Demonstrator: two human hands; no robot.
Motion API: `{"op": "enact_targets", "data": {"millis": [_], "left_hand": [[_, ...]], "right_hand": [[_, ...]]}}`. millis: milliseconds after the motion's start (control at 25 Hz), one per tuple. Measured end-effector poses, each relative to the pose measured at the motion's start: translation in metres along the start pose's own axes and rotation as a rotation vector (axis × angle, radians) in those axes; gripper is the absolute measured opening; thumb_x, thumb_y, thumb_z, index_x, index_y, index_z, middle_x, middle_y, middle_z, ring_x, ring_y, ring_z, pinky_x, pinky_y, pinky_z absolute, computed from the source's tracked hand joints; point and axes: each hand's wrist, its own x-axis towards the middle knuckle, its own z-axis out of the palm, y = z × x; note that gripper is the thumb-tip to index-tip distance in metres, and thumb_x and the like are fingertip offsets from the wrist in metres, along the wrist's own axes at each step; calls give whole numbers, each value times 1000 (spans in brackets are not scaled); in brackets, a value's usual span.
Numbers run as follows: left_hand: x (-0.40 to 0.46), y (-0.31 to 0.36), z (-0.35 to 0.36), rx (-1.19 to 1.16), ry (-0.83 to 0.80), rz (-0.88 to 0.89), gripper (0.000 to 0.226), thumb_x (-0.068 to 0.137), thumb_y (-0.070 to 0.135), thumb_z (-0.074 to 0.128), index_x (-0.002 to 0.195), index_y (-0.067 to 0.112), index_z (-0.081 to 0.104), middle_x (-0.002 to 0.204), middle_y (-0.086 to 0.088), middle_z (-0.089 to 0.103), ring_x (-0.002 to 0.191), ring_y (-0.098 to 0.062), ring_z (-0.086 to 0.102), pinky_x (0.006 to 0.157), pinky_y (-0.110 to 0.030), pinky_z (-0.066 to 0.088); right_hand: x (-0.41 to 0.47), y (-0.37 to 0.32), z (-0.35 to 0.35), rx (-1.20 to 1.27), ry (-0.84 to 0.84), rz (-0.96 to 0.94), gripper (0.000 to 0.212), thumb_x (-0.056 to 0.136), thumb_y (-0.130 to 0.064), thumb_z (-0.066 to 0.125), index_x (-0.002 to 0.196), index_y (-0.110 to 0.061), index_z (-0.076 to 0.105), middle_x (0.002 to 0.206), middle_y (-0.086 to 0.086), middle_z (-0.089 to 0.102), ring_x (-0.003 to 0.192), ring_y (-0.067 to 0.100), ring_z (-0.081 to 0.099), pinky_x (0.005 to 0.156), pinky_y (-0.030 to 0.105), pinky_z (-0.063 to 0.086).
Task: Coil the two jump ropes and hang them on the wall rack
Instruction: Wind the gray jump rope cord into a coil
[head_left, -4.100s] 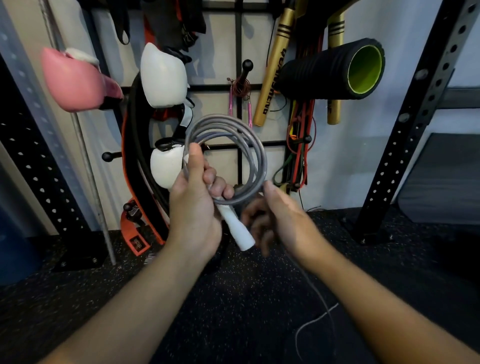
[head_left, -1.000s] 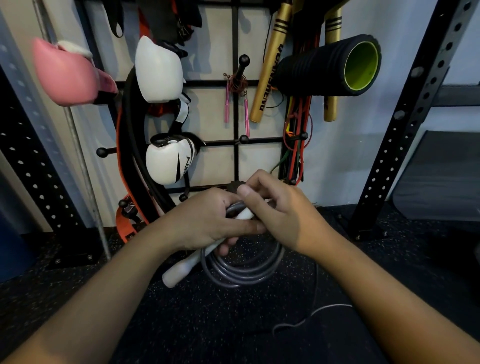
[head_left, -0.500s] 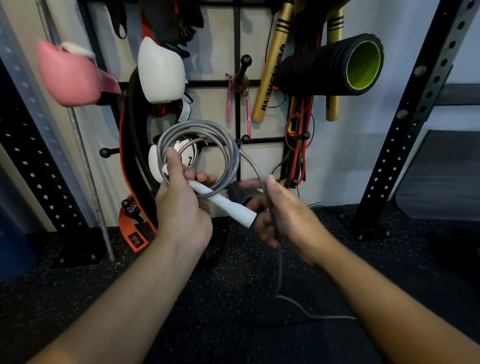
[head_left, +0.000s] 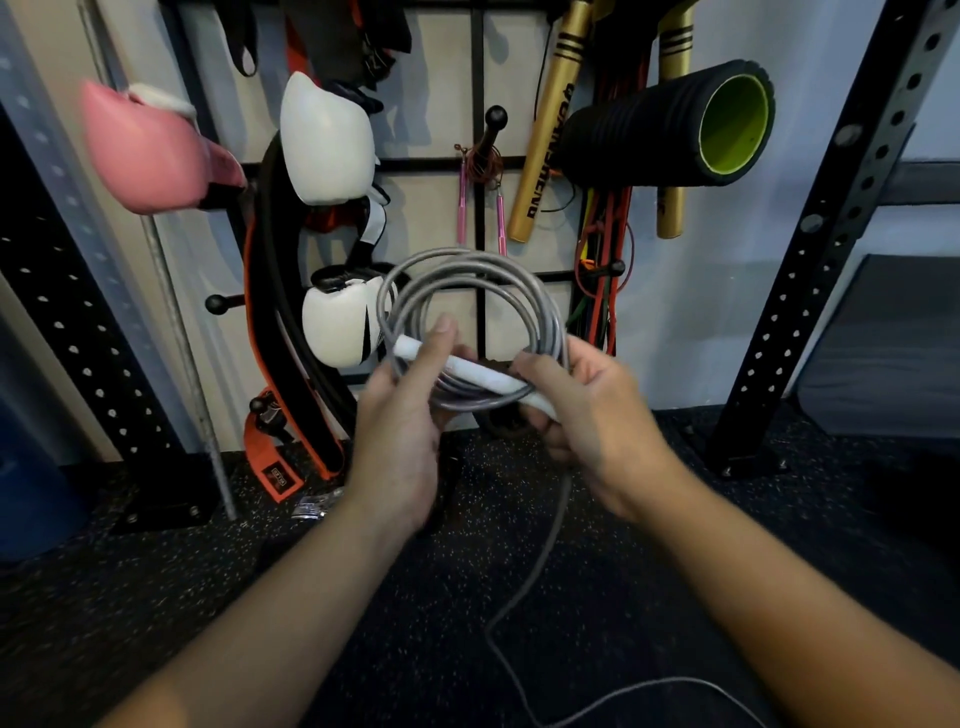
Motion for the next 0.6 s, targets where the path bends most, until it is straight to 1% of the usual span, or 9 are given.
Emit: {"op": "enact_targets", "data": {"millis": [80, 120, 160, 240, 320, 360, 440, 520, 600], "left_hand": [[18, 18, -18, 66, -117, 30, 52, 73, 34, 81, 121, 19, 65, 101, 1, 78, 93, -18, 75, 81, -34, 59], [25, 32, -27, 216, -202, 77, 63, 71, 34, 84, 129, 23, 62, 112, 2, 77, 101, -17, 74, 88, -35, 57], [28, 46, -34, 448, -317, 133, 69, 70, 36, 86, 133, 28, 59, 121, 5, 74, 108, -13, 72, 95, -34, 55], [25, 66, -31, 956, -571, 173, 78, 70, 42, 90, 138, 41, 51, 125, 17, 67, 113, 1, 65, 100, -25, 49], [11, 67, -13, 1333, -741, 152, 92, 64, 50, 92, 141, 50, 42, 121, 26, 63, 106, 10, 61, 94, -16, 45], [5, 59, -4, 1443, -785, 154, 95, 61, 51, 92, 141, 50, 40, 117, 25, 64, 101, 9, 61, 89, -18, 47], [2, 41, 5, 1492, -782, 137, 86, 59, 48, 94, 132, 47, 48, 106, 21, 69, 94, 1, 64, 85, -28, 53], [6, 33, 0, 1407, -751, 31, 61, 61, 46, 93, 114, 42, 63, 95, 16, 73, 88, -2, 67, 84, -34, 56], [13, 34, -7, 1346, -740, -61, 37, 64, 46, 91, 96, 38, 74, 85, 12, 76, 80, -6, 69, 81, -37, 56]], "right_hand": [[8, -9, -23, -268, -106, -103, 18, 97, -24, 64, 92, -7, 67, 58, 4, 58, 46, 16, 43, 41, 22, 34], [11, -13, -33, -399, -177, -139, 16, 96, -26, 65, 89, -12, 67, 59, 2, 59, 47, 15, 46, 43, 21, 37], [12, -16, -40, -499, -250, -149, 13, 95, -27, 66, 86, -17, 67, 60, 0, 59, 48, 13, 48, 45, 20, 40], [9, -16, -42, -639, -362, -134, 10, 91, -30, 70, 84, -23, 66, 63, -1, 59, 51, 11, 51, 49, 23, 45], [5, -13, -33, -740, -441, -169, 8, 88, -32, 73, 85, -26, 68, 71, 2, 66, 58, 20, 59, 55, 37, 52], [3, -12, -28, -770, -462, -197, 8, 87, -31, 75, 86, -26, 69, 75, 3, 70, 62, 23, 63, 58, 42, 55], [3, -10, -22, -788, -447, -222, 14, 86, -33, 79, 92, -24, 69, 80, 3, 75, 68, 23, 69, 64, 47, 58], [3, -11, -24, -701, -408, -161, 30, 84, -34, 82, 102, -24, 60, 83, 4, 78, 65, 16, 69, 65, 41, 56], [2, -13, -24, -634, -367, -137, 41, 82, -36, 84, 104, -25, 51, 83, 7, 77, 60, 11, 61, 62, 36, 51]]}}
